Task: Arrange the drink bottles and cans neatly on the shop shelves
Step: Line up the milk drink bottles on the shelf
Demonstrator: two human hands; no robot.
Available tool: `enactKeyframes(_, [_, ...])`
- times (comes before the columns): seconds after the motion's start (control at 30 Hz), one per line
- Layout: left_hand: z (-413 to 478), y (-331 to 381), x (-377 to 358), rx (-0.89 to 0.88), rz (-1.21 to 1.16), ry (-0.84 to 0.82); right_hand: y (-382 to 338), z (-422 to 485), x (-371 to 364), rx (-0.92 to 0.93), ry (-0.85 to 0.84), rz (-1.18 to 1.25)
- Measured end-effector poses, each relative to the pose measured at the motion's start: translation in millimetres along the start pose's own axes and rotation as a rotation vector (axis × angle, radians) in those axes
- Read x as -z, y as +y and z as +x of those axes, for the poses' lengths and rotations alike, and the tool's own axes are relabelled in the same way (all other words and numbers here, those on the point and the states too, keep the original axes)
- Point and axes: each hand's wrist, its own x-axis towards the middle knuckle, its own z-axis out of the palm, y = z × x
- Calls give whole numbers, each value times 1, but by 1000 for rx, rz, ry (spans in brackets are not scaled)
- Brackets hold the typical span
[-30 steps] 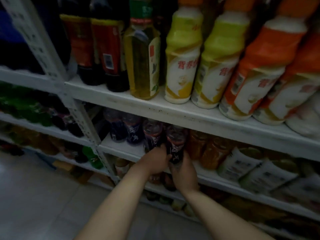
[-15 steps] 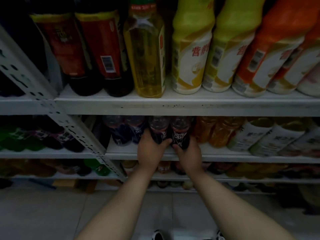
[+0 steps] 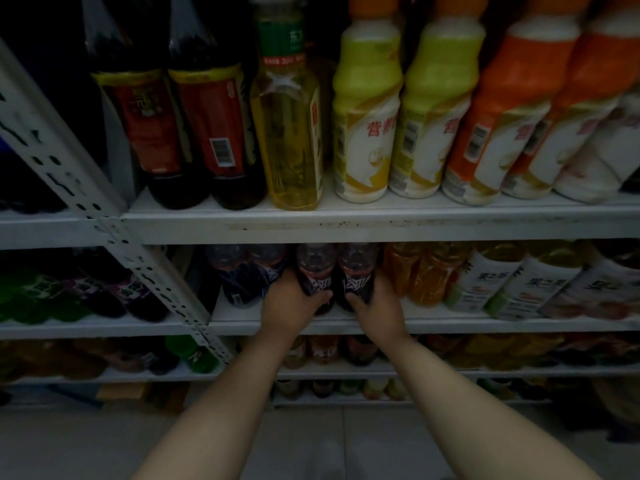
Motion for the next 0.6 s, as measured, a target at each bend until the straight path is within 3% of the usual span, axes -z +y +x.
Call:
enactKeyframes(0.07, [-6,0,-3,-5,7,94,-1,2,0,-11,-23,22])
enactKeyframes(0.3, [3,-1,7,-89,4,-38,-3,1,-2,-13,15,-35])
enactKeyframes(0.47, [-8,-5,6,-63,-25,-17,-7,-1,-7,-11,44,-62])
enactKeyframes(0.53, [-19,-12,9,34,-37,67,-8,-2,-6,-11,64,-57])
enactKeyframes(0.6, [-29,-21,15,134,-91,257,-7,-6,-6,-14,91,-11])
